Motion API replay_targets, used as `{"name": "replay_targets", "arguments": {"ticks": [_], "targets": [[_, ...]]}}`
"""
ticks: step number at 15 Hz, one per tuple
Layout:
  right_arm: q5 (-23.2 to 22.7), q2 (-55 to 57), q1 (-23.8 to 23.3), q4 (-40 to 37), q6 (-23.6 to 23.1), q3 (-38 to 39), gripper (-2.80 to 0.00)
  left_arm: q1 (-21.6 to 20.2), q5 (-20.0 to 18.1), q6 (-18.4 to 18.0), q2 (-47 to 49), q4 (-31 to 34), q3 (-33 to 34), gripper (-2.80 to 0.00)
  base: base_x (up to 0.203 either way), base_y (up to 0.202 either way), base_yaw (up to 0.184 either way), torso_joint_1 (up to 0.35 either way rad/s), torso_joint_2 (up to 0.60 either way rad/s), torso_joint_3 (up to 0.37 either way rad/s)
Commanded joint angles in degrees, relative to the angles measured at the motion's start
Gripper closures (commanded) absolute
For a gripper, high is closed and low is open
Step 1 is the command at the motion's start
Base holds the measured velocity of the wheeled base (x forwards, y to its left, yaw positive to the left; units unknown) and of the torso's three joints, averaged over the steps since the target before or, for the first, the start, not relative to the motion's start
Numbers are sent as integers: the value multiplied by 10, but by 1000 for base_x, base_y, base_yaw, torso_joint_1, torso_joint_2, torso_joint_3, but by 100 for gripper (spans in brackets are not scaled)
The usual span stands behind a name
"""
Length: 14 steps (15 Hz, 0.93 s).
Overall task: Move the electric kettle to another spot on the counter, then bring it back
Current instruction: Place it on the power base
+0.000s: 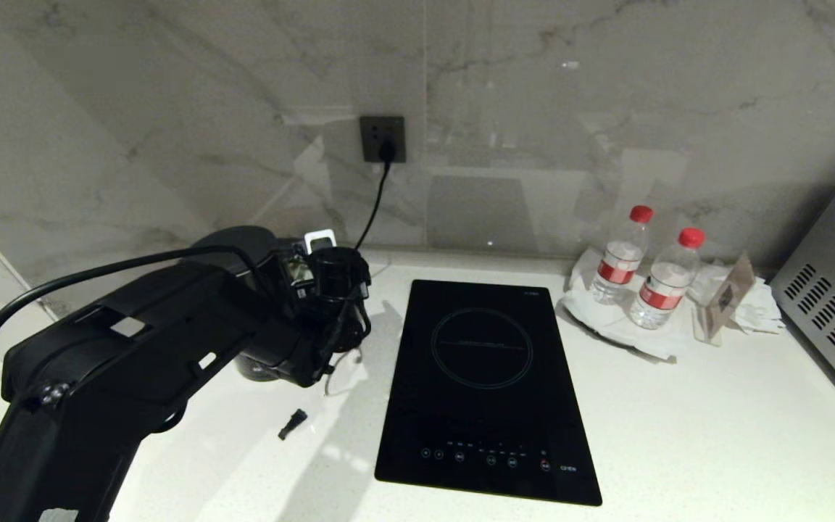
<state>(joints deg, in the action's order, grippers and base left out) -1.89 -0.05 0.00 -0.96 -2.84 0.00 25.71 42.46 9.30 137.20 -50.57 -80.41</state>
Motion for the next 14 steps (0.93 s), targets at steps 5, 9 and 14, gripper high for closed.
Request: {"name": "replay_targets", "arguments": {"ticks": [5,9,14], "targets": [[0,0,0,0,-1,0,0,1,3,-11,18,-7,-32,-280,0,0,0,0,0,0],[0,0,0,0,-1,0,0,-2,4,-9,-7,-22,9,-280,0,0,0,0,0,0],[0,0,0,0,-1,0,0,1,4,-8,-21,-46,46,-280,0,0,0,0,0,0]]}}
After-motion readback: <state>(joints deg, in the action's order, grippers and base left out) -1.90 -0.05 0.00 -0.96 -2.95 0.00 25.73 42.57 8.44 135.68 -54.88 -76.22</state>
